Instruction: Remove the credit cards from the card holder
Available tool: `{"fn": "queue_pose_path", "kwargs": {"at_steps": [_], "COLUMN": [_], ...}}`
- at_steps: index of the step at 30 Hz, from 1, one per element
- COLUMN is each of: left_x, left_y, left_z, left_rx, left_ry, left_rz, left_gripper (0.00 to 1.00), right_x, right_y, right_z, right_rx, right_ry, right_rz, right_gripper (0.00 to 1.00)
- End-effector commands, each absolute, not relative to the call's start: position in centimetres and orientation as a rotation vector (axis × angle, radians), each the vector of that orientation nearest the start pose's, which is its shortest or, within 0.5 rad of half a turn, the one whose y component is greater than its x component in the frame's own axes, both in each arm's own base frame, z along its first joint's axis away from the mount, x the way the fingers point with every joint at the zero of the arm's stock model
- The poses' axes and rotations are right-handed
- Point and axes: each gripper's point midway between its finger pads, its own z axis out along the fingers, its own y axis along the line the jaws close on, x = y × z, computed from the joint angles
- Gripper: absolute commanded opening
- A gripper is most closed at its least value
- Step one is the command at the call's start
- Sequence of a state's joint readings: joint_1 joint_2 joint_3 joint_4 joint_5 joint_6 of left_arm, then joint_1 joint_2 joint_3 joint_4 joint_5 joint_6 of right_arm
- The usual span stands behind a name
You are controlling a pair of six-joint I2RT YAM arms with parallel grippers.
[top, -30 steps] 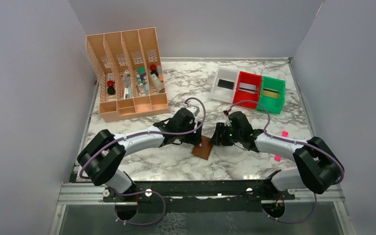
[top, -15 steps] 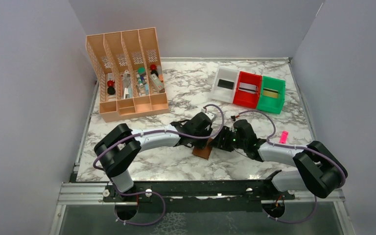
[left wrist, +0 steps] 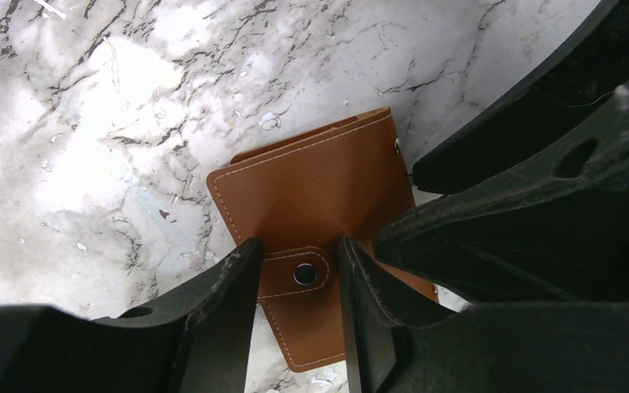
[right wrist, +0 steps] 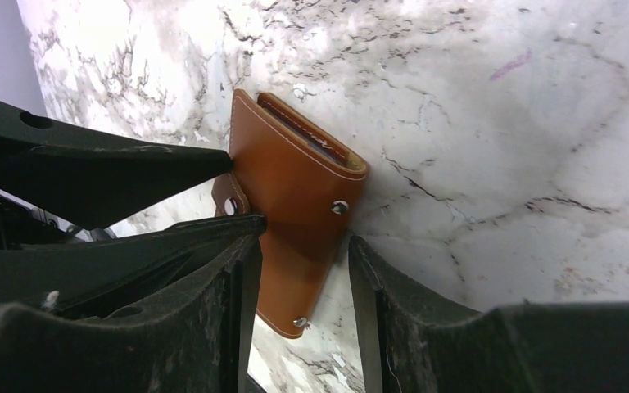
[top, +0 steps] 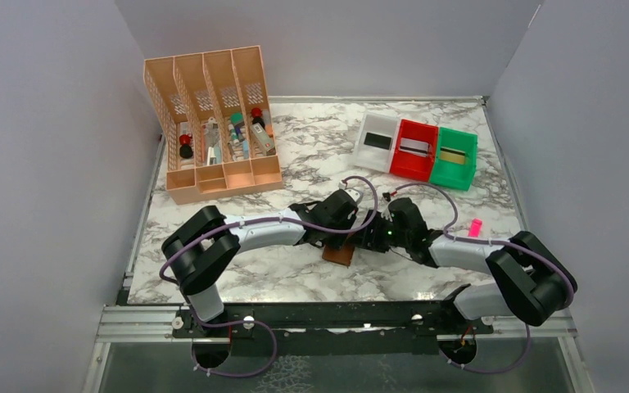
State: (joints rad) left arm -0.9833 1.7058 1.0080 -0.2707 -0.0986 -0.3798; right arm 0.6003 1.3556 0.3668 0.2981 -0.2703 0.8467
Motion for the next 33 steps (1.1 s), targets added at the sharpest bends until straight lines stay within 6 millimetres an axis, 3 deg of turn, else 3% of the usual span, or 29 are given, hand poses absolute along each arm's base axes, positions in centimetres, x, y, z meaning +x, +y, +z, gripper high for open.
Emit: {"fn": "queue_pose_path", "kwargs": {"at_steps": [1, 4, 11, 13, 20, 26, 33], "left_x": [20.9, 20.6, 20.3, 20.5, 20.4, 20.5, 21.4], "left_y": [-31.0, -30.9, -30.1, -30.1, -30.3, -30.4, -29.8], "left_z": [2.5, 2.4, 1.7, 2.6, 2.8, 3.4, 5.1], "left_rx": [0.779, 0.775, 0.748, 0.728, 0.716, 0.691, 0.630], "left_ry": [2.531, 2.543, 2.566, 2.542, 2.530, 2.505, 2.451], "left_rz": [-0.333, -0.342, -0.315, -0.332, -0.354, -0.381, -0.358], "left_gripper": [0.40, 0.33, 0.24, 0.21, 0.01, 0.00, 0.00], "right_x": [19.3, 19.3, 19.2, 19.1, 19.6, 20.3, 20.5], "right_y": [23.3, 23.4, 23.8, 24.2, 24.5, 24.4, 22.9], "right_z": [0.4, 0.4, 0.9, 1.3, 1.8, 2.4, 1.2], "right_rx": [0.083, 0.071, 0.066, 0.059, 0.097, 0.079, 0.115], "right_ry": [2.599, 2.596, 2.589, 2.581, 2.550, 2.523, 2.570], "right_rz": [0.967, 0.972, 1.010, 1.055, 1.072, 1.042, 0.906], "right_gripper": [0.50, 0.49, 0.49, 0.47, 0.35, 0.18, 0.19]}}
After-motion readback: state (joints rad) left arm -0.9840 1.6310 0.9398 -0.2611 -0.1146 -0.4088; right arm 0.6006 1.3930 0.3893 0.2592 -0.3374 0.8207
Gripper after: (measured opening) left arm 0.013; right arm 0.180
